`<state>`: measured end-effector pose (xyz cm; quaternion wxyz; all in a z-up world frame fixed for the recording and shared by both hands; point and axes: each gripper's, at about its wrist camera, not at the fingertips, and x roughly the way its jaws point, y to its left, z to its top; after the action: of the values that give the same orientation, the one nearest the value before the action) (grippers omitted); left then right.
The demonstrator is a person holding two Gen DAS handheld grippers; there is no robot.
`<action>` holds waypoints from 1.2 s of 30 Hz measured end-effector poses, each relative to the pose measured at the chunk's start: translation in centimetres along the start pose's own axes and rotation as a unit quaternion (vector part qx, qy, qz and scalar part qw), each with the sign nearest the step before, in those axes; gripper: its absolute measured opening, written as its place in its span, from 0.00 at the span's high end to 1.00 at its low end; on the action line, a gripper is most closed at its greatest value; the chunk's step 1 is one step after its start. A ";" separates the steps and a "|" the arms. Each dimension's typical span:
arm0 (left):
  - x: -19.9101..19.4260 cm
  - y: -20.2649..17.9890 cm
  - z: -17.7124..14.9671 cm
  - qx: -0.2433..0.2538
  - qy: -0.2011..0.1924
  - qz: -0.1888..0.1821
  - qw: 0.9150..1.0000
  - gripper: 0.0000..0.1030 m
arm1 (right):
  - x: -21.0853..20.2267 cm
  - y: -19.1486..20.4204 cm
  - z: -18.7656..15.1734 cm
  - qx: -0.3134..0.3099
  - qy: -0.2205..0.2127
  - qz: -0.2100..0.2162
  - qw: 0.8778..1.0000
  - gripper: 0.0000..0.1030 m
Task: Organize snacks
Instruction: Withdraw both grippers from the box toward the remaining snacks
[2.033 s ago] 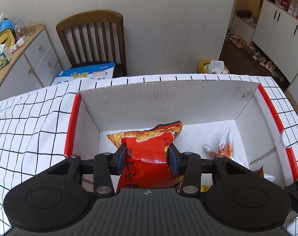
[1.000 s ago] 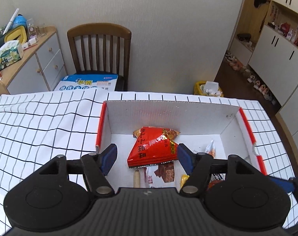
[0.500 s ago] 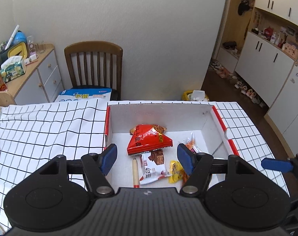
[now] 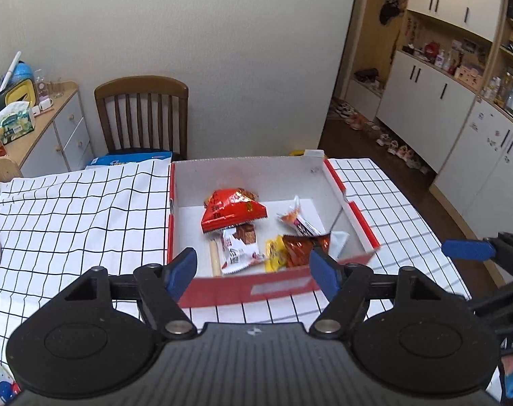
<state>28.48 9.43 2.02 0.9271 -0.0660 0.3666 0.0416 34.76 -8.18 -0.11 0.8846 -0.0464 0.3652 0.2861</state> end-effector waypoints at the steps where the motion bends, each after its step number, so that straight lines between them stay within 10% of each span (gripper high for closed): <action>1: -0.4 -0.1 -0.3 0.001 -0.001 -0.004 1.000 0.29 | -0.4 0.0 -0.2 0.002 -0.001 -0.001 1.000 0.02; 18: -5.1 0.0 -7.3 -0.002 0.011 -0.031 0.999 0.02 | -5.4 0.6 -5.9 0.029 -0.014 -0.012 0.999 0.00; 36: -2.7 0.0 -16.4 -0.039 0.092 -0.036 0.994 0.02 | -4.6 0.9 -17.5 0.030 0.055 -0.051 0.997 0.01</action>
<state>15.48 6.85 -7.94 0.8869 -0.1192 0.4460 0.0165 20.82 -14.70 -9.65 0.8776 -0.0538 0.4190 0.2266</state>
